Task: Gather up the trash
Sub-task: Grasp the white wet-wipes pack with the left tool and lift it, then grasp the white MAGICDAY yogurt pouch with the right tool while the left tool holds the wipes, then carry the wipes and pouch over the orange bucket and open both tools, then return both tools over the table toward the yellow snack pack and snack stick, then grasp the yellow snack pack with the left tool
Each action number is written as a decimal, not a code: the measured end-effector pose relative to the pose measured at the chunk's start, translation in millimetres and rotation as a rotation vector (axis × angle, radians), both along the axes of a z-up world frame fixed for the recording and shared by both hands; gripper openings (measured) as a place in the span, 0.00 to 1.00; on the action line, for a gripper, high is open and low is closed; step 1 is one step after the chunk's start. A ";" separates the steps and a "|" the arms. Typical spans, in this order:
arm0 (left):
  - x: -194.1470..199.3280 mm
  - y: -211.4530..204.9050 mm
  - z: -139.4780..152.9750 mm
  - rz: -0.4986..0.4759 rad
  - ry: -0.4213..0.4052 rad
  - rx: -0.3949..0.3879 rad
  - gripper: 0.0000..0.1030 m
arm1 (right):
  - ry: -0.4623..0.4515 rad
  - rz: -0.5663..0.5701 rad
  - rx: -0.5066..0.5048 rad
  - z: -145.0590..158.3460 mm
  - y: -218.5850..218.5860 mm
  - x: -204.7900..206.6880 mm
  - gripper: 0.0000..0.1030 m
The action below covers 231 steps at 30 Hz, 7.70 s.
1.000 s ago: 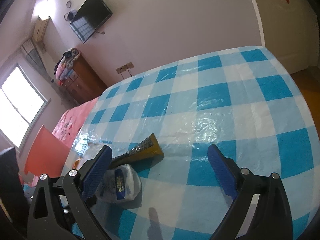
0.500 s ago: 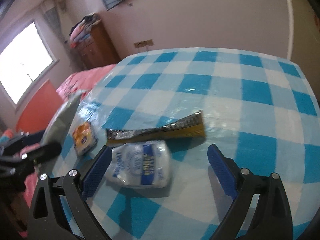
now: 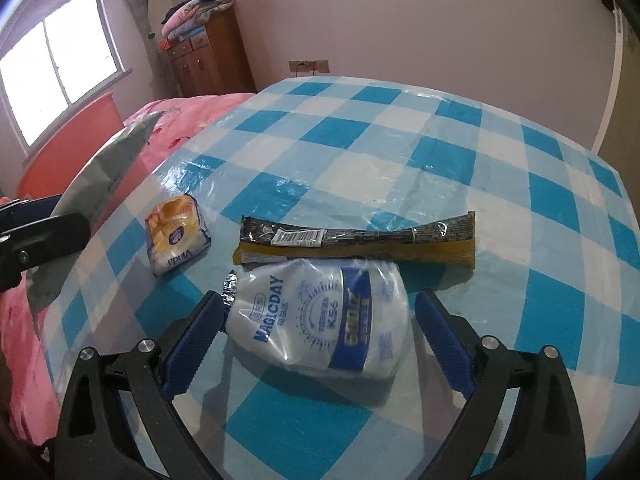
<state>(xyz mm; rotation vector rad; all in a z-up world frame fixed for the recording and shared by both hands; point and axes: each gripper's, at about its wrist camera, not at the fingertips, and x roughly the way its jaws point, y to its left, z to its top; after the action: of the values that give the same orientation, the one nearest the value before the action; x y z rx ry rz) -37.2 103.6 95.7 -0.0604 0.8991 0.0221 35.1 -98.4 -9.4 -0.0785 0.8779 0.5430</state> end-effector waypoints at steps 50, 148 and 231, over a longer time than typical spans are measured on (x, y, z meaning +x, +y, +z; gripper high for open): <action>-31.2 35.4 -26.3 -0.109 -0.026 -0.147 0.75 | -0.044 -0.007 -0.101 -4.4 7.0 -54.7 0.54; -93.2 103.3 61.2 -0.038 -0.314 -0.106 0.85 | -0.239 -0.288 0.291 117.4 12.0 -98.8 0.95; 67.6 6.6 -74.0 0.009 0.029 0.014 0.57 | 0.071 -0.339 0.136 6.6 -8.0 53.8 0.49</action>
<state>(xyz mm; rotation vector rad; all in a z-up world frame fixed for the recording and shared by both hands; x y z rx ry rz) 30.4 110.2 21.8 -0.0515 0.9281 0.0378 88.9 -106.4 -2.8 0.2115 0.8978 0.2878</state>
